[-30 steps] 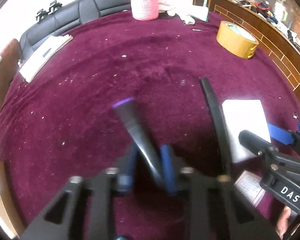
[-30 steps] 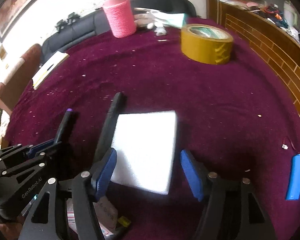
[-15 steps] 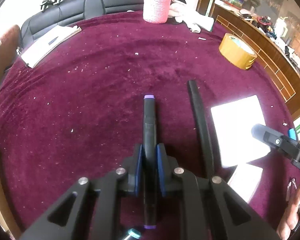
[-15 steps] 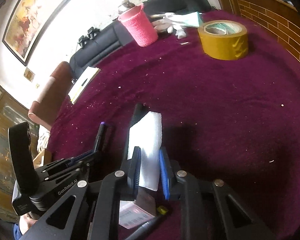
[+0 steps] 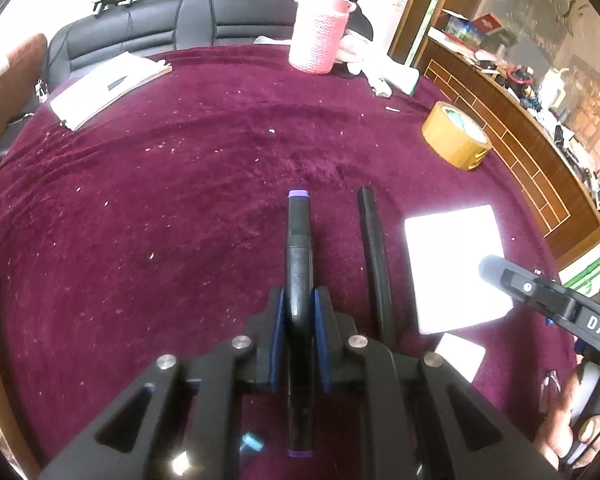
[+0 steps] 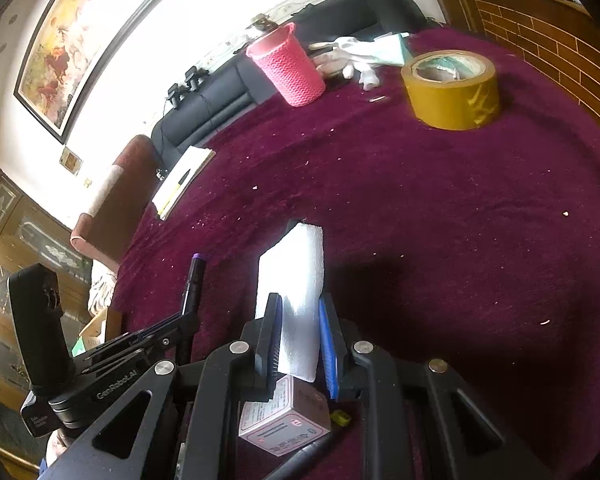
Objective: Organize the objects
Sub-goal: 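Lift the marker and foam sheet and carry both toward the cardboard box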
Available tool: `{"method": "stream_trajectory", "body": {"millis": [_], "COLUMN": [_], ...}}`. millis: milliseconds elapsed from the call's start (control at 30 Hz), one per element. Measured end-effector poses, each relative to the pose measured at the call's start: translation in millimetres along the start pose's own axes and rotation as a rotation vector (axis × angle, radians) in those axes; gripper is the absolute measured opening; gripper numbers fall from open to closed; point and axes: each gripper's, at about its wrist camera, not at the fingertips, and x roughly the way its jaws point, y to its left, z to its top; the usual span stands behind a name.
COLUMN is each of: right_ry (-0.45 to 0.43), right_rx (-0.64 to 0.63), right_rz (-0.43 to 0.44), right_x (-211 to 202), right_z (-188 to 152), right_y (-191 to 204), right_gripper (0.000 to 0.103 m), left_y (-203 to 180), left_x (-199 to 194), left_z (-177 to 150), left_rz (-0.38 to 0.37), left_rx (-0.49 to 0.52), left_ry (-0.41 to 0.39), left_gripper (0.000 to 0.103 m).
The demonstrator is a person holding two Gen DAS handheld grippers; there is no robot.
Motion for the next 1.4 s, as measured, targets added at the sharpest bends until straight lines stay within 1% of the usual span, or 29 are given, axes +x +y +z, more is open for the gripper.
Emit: {"method": "stream_trajectory", "body": {"millis": [267,433,533,600,700,833,1033,1100,1233,1400], "right_ry": [-0.01,-0.015,-0.001,0.016,0.032,0.093,0.151,0.177,0.232,0.29], "right_rx": [-0.011,-0.035,-0.055,-0.077,-0.122,-0.15,-0.187,-0.204,-0.242,-0.305], "right_rz": [0.036,0.063,0.102,0.148,0.187,0.244,0.343,0.38,0.432,0.451], "right_x": [-3.7,-6.6,-7.4,-7.6,-6.1,0.2,-1.7,-1.7,5.2,24.2], "right_z": [-1.6,-5.8,-12.8,-19.2,-32.7,-52.7,-77.0,-85.7,-100.7,-121.2], "right_y": [7.0,16.7,27.8,39.3,59.4,84.7,128.2,146.3,180.7,226.9], "right_gripper": [0.02,0.02,0.02,0.02,0.02,0.02,0.02,0.02,0.021,0.021], "left_y": [13.8,25.1,36.5,46.2,62.7,91.3,136.1,152.8,188.5,239.3], "left_x": [-17.9,-42.0,-61.3,-75.0,-98.3,-133.0,-181.5,-197.4,-224.3,-243.6], "left_z": [-15.5,-33.7,-46.4,-55.9,-71.1,-92.4,-121.4,-133.8,-160.6,-197.1], "left_rz": [-0.032,-0.06,-0.078,-0.086,-0.096,-0.099,-0.084,-0.068,-0.022,0.058], "left_rx": [-0.049,-0.079,-0.104,-0.124,-0.153,-0.201,-0.272,-0.299,-0.358,-0.442], "left_ry": [-0.023,-0.063,-0.095,-0.116,-0.157,-0.215,-0.299,-0.329,-0.372,-0.383], "left_gripper": [0.014,0.014,0.014,0.014,0.014,0.014,0.014,0.014,0.014,0.015]}}
